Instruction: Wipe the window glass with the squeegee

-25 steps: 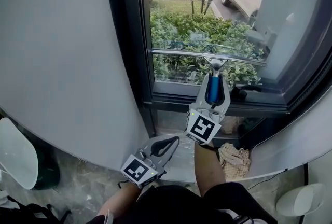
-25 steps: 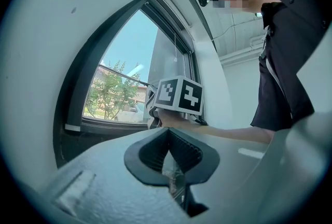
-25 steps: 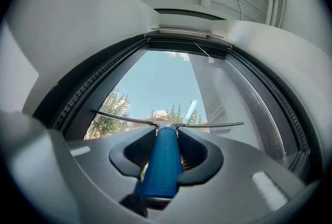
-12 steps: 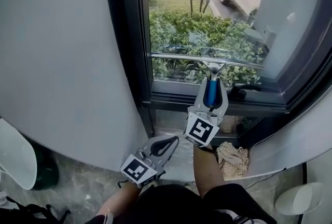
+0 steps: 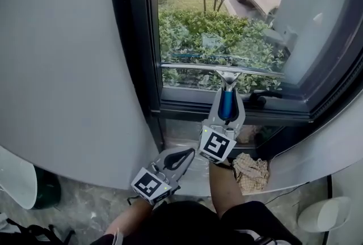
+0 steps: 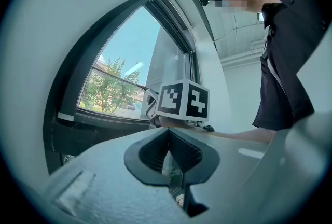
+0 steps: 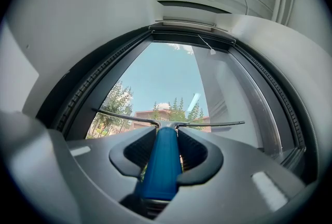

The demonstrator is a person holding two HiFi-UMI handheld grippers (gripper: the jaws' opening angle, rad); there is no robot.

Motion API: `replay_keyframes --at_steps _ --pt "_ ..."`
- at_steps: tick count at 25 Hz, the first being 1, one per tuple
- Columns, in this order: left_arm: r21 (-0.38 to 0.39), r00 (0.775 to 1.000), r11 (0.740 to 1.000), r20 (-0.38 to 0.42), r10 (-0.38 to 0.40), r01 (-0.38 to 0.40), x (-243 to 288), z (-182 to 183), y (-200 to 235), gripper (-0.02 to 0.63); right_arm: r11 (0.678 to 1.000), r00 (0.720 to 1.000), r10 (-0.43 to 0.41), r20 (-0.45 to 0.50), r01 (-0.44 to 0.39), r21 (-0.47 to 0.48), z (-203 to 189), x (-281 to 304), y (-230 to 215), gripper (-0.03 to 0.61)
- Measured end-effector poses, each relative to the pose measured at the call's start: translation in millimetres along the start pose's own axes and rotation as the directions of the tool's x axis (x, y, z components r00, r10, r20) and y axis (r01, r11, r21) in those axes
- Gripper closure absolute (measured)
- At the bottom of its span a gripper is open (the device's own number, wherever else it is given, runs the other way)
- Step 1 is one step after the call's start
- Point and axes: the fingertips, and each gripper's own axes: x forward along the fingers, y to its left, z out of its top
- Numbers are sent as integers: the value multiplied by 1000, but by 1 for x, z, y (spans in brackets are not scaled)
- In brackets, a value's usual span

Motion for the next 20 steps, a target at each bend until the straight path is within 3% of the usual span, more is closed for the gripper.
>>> replay_keyframes --at_steps 20 --pt "-46 999 999 -34 22 -24 -7 -12 1 615 1000 996 20 -81 -19 10 -22 -12 4 443"
